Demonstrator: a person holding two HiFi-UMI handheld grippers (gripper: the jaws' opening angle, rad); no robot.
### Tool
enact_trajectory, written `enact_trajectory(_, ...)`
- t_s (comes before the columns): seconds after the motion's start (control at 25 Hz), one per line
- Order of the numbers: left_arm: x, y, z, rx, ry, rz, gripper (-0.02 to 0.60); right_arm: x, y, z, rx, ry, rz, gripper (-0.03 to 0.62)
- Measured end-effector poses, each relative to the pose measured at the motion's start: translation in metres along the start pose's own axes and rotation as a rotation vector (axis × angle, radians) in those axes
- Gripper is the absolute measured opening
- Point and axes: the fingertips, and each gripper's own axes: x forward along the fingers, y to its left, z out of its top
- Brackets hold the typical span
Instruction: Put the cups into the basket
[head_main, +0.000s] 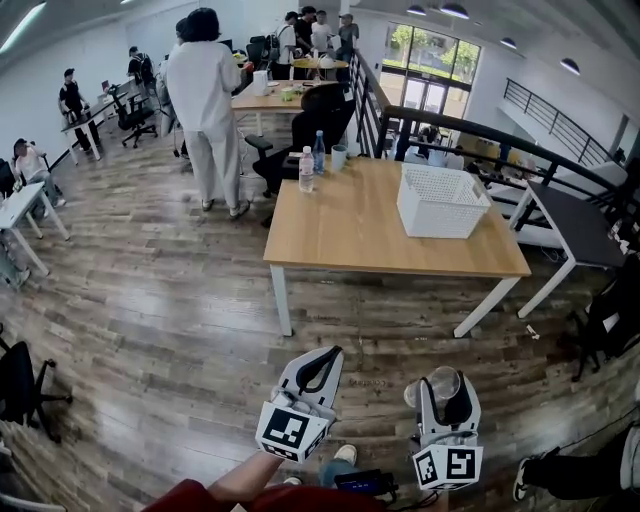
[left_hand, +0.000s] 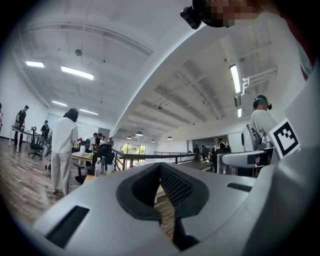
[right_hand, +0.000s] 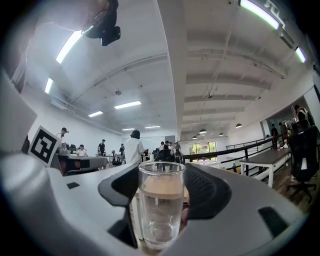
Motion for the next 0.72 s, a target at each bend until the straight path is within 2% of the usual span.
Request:
enact_trajectory(0.32,0.062,-0.015,-0.001,0.019,0.001,0.011,0.006,0.034,-0.053,0.002,-0.010,-0.003,0.004,0.278)
enact_trajectory(0.72,0.134,-0.048,-0.018,0.004,0.020,-0.017,0.006,0.051,-0.120,0.004,-0.026,-0.002,-0.019,0.278)
